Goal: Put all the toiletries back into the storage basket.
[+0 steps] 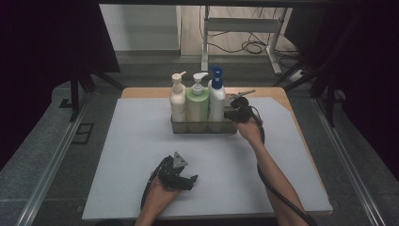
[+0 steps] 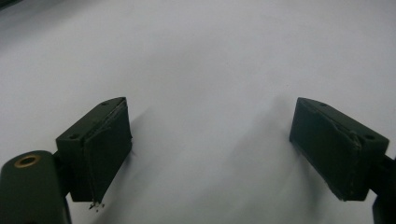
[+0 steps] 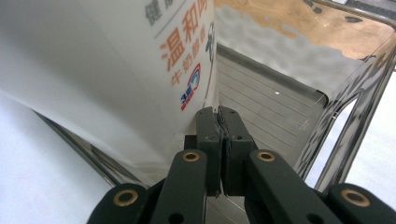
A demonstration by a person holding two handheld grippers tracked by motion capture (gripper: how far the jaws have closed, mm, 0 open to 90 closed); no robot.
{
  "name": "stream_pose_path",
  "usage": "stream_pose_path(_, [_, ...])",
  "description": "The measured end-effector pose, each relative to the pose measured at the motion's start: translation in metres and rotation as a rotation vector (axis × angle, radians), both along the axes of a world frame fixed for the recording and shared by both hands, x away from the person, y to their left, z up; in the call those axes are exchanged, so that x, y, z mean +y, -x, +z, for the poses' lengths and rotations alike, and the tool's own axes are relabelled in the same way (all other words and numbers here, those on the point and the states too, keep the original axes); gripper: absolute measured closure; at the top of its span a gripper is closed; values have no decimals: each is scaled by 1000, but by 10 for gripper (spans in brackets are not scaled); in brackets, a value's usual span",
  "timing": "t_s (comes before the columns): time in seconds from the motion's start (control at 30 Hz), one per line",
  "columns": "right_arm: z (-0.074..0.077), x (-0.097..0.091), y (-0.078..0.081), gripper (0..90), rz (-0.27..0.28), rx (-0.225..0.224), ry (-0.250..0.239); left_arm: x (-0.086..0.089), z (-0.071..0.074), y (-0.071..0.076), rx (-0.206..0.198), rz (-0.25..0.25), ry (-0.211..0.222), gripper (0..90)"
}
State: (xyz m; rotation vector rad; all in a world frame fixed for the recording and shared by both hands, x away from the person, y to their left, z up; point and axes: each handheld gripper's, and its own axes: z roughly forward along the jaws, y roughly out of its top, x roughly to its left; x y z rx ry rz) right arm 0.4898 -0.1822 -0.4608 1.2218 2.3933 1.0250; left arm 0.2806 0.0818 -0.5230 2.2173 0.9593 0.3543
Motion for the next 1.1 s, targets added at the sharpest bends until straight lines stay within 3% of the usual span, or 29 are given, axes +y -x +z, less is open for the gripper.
stream_pose_path(1.1, [2, 2, 12, 889, 22, -4, 2, 0, 0, 0, 0, 0, 0, 126])
